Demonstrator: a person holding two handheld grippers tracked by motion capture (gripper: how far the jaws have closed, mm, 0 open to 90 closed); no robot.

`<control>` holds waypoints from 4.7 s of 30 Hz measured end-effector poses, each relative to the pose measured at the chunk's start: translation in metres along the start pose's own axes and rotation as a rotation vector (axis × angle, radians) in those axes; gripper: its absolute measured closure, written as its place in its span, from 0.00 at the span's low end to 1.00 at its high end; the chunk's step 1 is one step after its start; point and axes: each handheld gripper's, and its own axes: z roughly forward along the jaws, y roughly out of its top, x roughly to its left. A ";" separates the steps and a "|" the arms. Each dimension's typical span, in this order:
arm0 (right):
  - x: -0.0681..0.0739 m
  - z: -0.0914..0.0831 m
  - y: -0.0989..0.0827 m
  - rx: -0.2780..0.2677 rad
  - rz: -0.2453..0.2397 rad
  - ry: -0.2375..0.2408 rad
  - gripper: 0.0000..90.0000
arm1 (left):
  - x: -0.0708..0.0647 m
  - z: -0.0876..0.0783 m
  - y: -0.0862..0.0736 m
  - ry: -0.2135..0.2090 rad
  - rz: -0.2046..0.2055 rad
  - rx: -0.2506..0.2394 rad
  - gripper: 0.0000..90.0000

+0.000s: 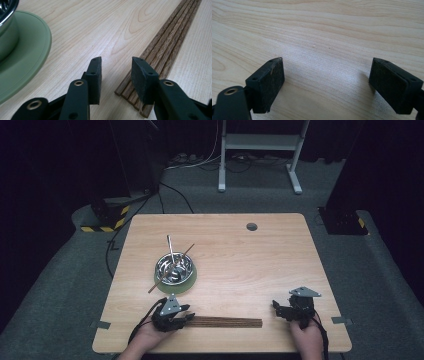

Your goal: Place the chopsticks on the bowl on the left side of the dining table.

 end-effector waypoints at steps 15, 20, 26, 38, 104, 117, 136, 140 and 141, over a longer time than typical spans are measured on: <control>0.000 0.000 0.000 -0.001 0.001 -0.001 0.14 | 0.009 -0.004 -0.002 0.085 -0.033 -0.031 0.67; 0.000 0.000 0.000 -0.001 -0.002 -0.001 0.14 | 0.008 -0.003 -0.002 0.047 0.005 -0.041 0.66; 0.000 0.000 0.000 -0.001 -0.001 -0.001 0.14 | 0.008 0.004 -0.001 0.025 0.026 -0.030 0.75; 0.000 0.000 0.000 -0.001 0.000 0.000 0.14 | 0.008 0.007 0.000 0.006 0.029 0.008 0.91; 0.001 0.000 -0.001 -0.003 -0.012 0.008 0.14 | 0.011 -0.016 0.014 0.097 -0.121 -0.184 0.94; 0.001 0.000 0.000 0.000 -0.007 0.011 0.14 | 0.015 -0.034 0.018 0.137 -0.115 -0.246 0.94; 0.001 -0.001 0.000 0.000 -0.014 0.014 0.14 | 0.041 -0.057 0.008 0.279 -0.144 -0.264 0.94; 0.002 0.000 -0.001 -0.006 -0.016 0.010 0.14 | 0.050 -0.061 0.003 0.316 -0.170 -0.266 0.94; 0.002 0.000 -0.001 -0.011 -0.016 0.006 0.14 | 0.051 -0.061 0.001 0.322 -0.172 -0.265 0.94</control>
